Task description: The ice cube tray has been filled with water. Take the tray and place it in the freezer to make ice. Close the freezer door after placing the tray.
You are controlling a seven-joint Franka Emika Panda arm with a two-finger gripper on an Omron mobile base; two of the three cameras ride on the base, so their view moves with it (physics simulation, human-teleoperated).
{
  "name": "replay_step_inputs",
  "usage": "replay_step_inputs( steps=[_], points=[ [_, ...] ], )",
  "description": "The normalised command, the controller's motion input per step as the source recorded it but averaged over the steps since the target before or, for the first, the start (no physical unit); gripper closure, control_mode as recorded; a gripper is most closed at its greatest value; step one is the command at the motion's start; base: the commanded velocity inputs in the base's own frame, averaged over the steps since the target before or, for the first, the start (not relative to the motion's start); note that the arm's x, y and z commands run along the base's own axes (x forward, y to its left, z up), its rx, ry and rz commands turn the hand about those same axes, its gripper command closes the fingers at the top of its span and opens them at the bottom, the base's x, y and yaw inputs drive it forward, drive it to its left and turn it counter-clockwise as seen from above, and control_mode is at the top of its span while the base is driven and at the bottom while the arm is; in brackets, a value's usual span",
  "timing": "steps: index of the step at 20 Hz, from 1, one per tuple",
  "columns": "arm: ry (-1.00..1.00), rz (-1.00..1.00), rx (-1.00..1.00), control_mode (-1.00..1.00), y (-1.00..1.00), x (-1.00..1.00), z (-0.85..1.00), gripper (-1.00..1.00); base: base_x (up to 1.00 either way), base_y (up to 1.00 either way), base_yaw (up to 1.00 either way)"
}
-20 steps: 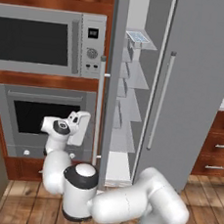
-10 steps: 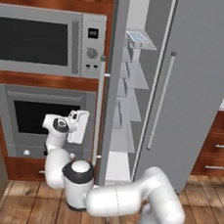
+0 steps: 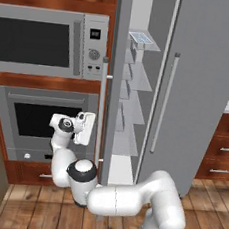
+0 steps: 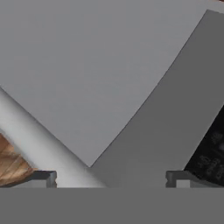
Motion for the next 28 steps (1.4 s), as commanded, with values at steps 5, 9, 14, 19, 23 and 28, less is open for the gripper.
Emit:
replay_step_inputs(
  steps=[5, 9, 14, 19, 23, 28],
  points=[
    [0.0, -0.02, 0.0, -1.0, -1.0, -0.46, -0.17, -1.0, 0.0, 0.0, 0.0],
    [0.01, 0.0, 0.0, -1.0, -1.0, -0.38, -0.18, -1.0, 0.0, 0.0, 0.0],
    [0.07, 0.0, 0.01, -1.0, -1.0, -0.01, -0.04, -1.0, 0.0, 0.0, 0.0],
    [0.11, 0.1, 0.09, -1.0, -1.0, 0.14, 0.0, -1.0, 0.0, 0.0, 0.0],
    [0.12, 0.21, 0.14, -1.0, -1.0, 0.63, -0.01, -1.0, 0.0, 0.0, 0.0],
    [0.1, 0.3, 0.13, -1.0, -1.0, 0.83, -0.08, -1.0, 0.0, 0.0, 0.0]
  ],
)
